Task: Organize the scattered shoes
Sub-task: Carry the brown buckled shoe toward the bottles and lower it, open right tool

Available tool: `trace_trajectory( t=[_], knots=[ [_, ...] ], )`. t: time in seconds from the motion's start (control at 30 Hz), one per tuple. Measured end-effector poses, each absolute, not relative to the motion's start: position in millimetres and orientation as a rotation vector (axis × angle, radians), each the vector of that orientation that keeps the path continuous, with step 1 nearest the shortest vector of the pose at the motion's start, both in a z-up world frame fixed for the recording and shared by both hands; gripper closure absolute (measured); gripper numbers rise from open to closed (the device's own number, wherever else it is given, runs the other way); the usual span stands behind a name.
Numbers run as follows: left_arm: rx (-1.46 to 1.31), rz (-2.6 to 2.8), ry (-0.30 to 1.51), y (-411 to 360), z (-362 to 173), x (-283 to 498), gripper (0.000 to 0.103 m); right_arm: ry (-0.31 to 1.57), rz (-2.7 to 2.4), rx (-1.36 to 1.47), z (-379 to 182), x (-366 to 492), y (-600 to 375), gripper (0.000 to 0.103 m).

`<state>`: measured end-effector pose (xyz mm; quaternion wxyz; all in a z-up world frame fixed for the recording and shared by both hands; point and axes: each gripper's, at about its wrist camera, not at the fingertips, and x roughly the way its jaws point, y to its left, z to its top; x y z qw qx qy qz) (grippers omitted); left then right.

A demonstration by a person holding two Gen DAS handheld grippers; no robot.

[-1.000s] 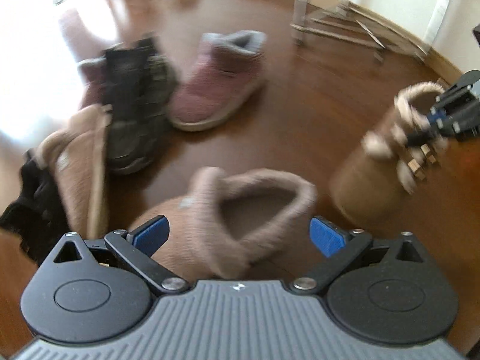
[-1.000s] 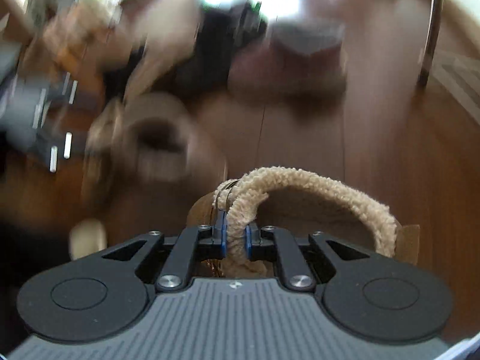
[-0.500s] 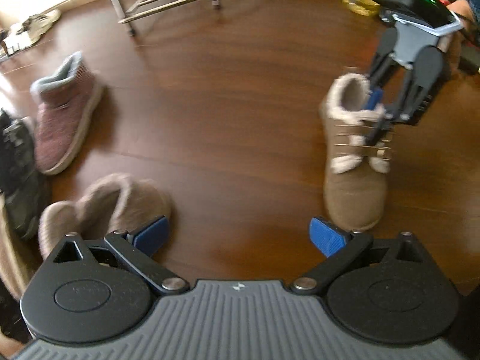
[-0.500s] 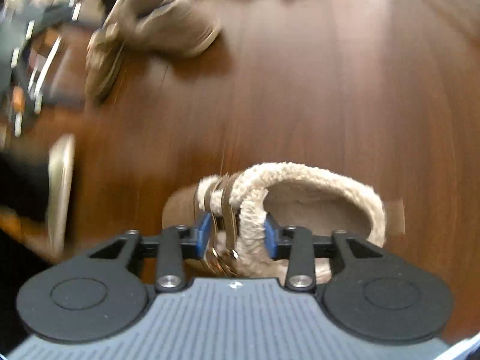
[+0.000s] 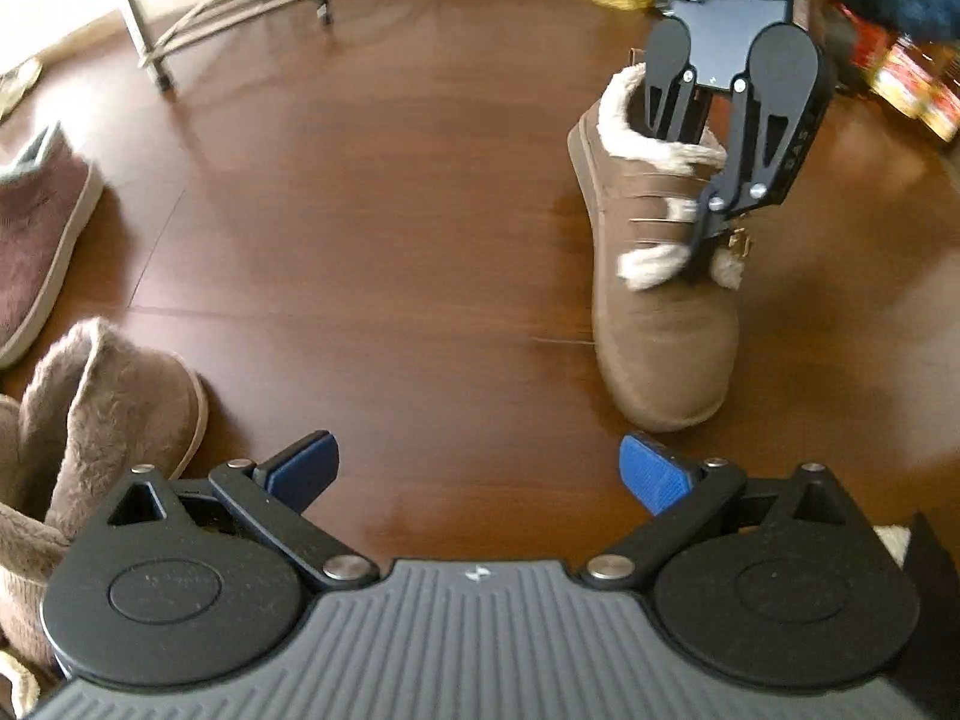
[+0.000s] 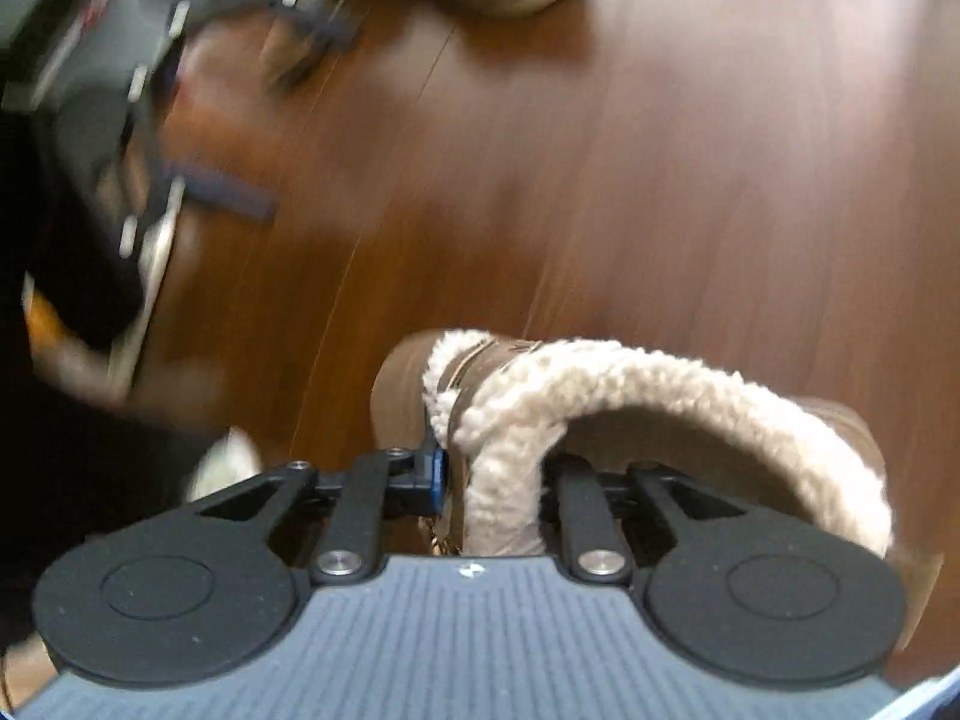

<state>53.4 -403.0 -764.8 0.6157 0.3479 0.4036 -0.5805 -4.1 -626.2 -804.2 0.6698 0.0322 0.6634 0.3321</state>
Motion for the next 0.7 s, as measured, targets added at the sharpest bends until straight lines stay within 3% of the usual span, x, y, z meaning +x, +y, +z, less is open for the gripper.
trace_trajectory(
  t=[0.17,0.27,0.37,0.43,0.7],
  knots=[
    [0.83,-1.374,0.903,-409,-765,22,0.002,1.697,0.89,-0.233,-815,-57,-615,0.086],
    [0.841,-1.398,0.894,-415,-766,5,0.002,1.666,0.796,-0.208,-818,-62,-626,0.067],
    [0.868,-1.424,0.87,-421,-768,-13,0.002,1.521,0.612,-0.185,-803,-83,-645,0.05],
    [0.879,-1.434,0.858,-422,-767,-21,0.002,1.47,0.499,-0.175,-795,-95,-650,0.031],
    [0.872,-1.447,0.878,-420,-765,-36,0.002,1.112,-0.065,-0.123,-759,-168,-607,0.033]
  ],
)
